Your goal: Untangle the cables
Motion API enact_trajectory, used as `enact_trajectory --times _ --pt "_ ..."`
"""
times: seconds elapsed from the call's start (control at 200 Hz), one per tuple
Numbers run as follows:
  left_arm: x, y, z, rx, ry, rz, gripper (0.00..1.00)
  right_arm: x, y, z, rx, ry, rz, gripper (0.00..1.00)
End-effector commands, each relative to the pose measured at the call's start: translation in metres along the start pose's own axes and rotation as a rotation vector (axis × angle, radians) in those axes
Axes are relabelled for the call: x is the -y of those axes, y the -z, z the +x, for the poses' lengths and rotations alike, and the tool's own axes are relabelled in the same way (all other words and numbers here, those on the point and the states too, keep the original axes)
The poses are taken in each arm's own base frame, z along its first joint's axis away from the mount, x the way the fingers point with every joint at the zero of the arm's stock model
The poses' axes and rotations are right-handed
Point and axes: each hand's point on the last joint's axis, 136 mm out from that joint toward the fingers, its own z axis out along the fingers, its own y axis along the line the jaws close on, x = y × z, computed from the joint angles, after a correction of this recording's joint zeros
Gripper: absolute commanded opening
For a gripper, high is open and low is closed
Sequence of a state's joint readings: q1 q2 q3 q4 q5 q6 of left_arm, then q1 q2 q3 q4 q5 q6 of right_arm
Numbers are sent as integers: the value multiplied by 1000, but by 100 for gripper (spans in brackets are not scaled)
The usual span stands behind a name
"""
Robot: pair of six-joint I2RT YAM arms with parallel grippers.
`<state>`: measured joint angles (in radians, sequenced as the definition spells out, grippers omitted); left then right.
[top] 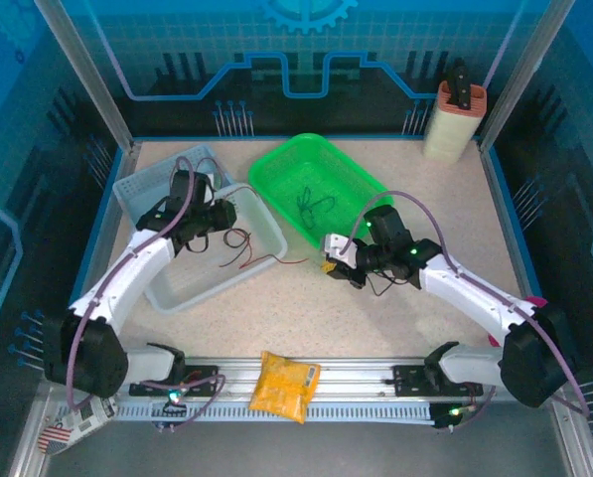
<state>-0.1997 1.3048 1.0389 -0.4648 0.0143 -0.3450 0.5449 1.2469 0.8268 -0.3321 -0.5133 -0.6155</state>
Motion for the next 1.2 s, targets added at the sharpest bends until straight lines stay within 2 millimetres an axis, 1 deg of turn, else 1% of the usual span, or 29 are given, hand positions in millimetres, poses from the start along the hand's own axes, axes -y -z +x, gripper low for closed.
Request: enact_trajectory --times 0.0,0.065,0.105,0.165,0.23,0.275,0.315,0.36,0.4,0.48,0.485,0.495,0.56,0.625,0.68,0.725,0.825,0.89,0.97,1.116,1.196 --pt "10 6 -13 7 15 60 74 -6 0 -8 4 -31 -45 0" --pt "16 16 -19 36 -58 86 89 -5 1 -10 11 -27 -40 0" --pt "23 26 -25 71 -109 114 95 -5 1 -11 14 -27 -40 0" --pt "38 44 -31 124 -211 187 99 -4 2 -12 18 -29 -40 0" --pt "58 66 -32 179 -334 290 99 -3 3 -13 23 -27 -41 0" --pt "74 81 -26 204 -440 387 99 -3 4 -14 26 -29 -42 0" --pt "88 96 -17 220 -547 476 99 -3 5 -14 30 -29 -42 0" --pt "99 109 -4 230 -656 561 99 -3 6 -15 35 -29 -42 0" --pt "106 117 6 249 -744 626 99 -3 6 -14 37 -31 -43 0" --pt "118 127 26 272 -881 760 99 -4 8 -14 39 -32 -51 0" --pt "119 128 26 273 -887 767 99 -2 10 -19 47 -23 -45 0" --pt "120 129 28 275 -898 782 99 0 11 -23 52 -18 -40 0" --pt "128 129 31 260 -915 847 99 0 13 -26 56 -12 -41 0" --pt "136 125 33 216 -901 902 95 0 15 -27 56 -8 -38 0" --pt "144 119 39 173 -912 933 90 0 17 -28 59 -4 -33 0" --pt "151 113 49 143 -945 951 87 0 18 -29 64 -3 -31 0" --pt "162 99 82 77 -1071 981 87 2 20 -31 70 -3 -25 0" --pt "165 89 94 49 -1111 986 85 3 21 -30 68 -7 -21 0" --pt "166 78 101 24 -1126 998 81 2 21 -30 66 -12 -25 0" --pt "166 60 112 -5 -1179 1006 69 0 22 -29 64 -18 -29 0" --pt "168 48 119 -25 -1207 1005 66 -1 24 -31 68 -22 -31 0"
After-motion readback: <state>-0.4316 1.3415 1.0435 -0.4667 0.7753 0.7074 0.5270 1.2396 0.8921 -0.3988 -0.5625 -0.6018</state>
